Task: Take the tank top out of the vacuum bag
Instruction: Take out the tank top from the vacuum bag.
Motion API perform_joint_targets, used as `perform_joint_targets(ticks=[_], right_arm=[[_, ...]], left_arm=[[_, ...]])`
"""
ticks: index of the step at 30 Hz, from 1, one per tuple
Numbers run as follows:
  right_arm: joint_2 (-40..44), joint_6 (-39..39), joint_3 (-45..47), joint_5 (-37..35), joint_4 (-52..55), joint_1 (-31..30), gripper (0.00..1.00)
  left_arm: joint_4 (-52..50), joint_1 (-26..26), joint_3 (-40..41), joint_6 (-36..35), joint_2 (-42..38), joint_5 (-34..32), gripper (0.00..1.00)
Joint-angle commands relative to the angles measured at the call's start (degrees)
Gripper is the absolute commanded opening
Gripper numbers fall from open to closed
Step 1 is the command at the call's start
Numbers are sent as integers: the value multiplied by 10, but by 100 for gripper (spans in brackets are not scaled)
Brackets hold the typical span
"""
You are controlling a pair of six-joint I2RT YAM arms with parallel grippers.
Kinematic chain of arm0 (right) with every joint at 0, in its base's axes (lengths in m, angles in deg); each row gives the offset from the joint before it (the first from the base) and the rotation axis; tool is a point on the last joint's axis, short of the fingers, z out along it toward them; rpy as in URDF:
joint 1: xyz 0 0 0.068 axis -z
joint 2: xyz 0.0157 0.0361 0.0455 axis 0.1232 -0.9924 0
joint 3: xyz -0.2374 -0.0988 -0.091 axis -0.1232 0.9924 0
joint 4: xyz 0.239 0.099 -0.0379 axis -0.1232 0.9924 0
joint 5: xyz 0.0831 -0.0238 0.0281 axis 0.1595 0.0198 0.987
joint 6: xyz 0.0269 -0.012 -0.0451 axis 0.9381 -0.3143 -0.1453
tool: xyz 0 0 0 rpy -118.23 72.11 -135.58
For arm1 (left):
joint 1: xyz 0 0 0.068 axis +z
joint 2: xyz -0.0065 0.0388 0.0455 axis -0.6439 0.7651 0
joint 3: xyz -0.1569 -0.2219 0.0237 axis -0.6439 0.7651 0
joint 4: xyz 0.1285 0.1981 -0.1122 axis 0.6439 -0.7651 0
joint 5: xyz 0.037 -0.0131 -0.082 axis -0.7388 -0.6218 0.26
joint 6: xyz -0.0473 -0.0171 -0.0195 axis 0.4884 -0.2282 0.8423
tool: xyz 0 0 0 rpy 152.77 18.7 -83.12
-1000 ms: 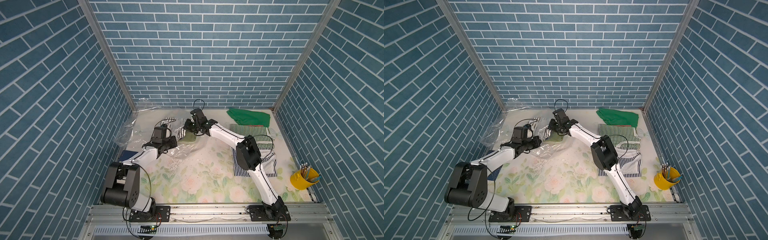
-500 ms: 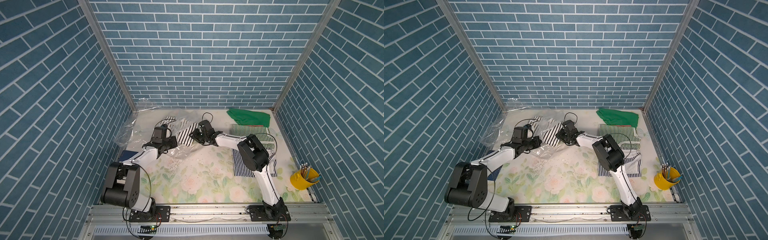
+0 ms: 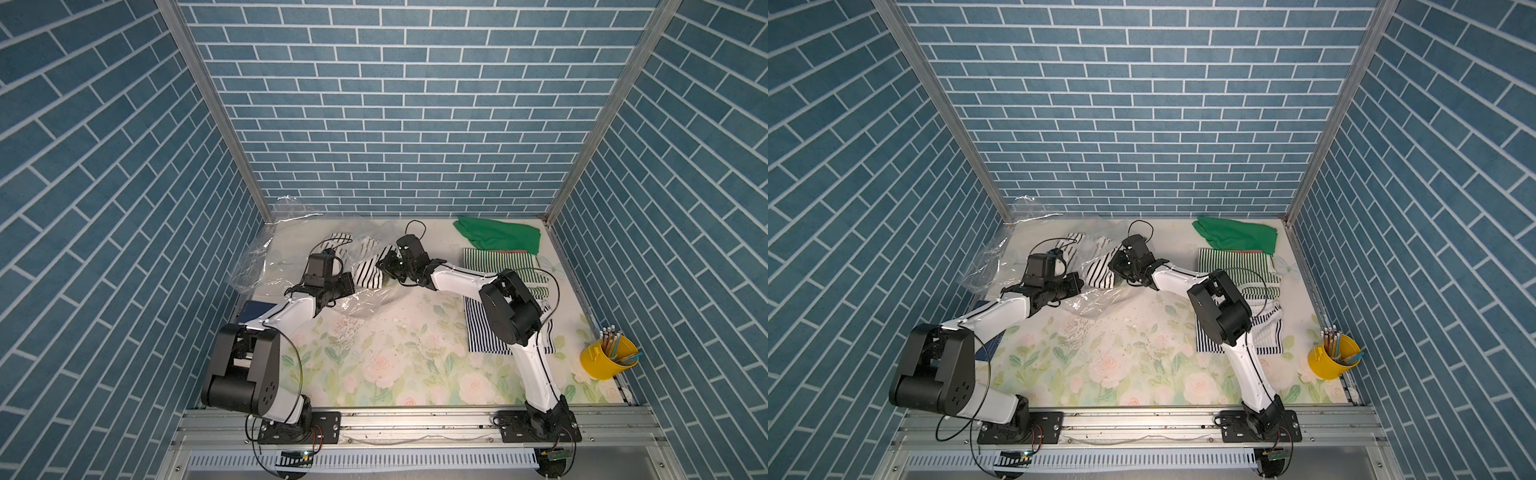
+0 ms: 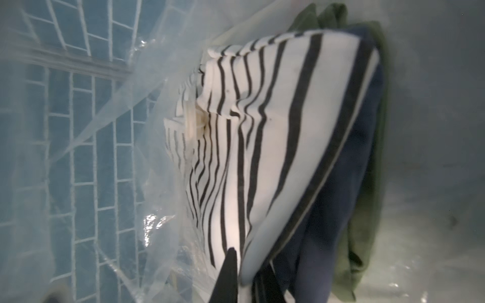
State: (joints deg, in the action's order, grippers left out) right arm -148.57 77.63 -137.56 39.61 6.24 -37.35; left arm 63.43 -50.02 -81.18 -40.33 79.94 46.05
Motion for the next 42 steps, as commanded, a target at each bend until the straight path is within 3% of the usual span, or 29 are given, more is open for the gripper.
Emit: perform_joint_targets(ticks=[1,12,18,25,32,36,38,40,42], right_arm=[[13,-3,-36,19,-14,-7,12],[-21,-4,-83,39,-7,-8,21],[-25,-2,-75,-1,33,-7,41],[-18,24,-13,-3,-22,-1,58],[-44,27,-27,6,-55,3,59],[-62,25,-59,29,-85,3,36],[-73,26,-72,36,-86,3,32],[-84,23,-84,34,-70,4,33],[-91,22,-85,26,-64,5,42]], left_arm=[[-14,-2,-4,-5,4,-1,0],[-18,-2,-8,-6,4,0,0],[-20,-3,-14,-6,3,-1,0],[-19,-2,-10,-6,4,0,0],[-21,-2,-14,-7,4,-1,0],[-22,-2,-13,-7,2,0,0],[-21,-2,-13,-6,3,-1,0],[-20,-3,-14,-7,3,0,0],[-21,-3,-14,-7,3,0,0]])
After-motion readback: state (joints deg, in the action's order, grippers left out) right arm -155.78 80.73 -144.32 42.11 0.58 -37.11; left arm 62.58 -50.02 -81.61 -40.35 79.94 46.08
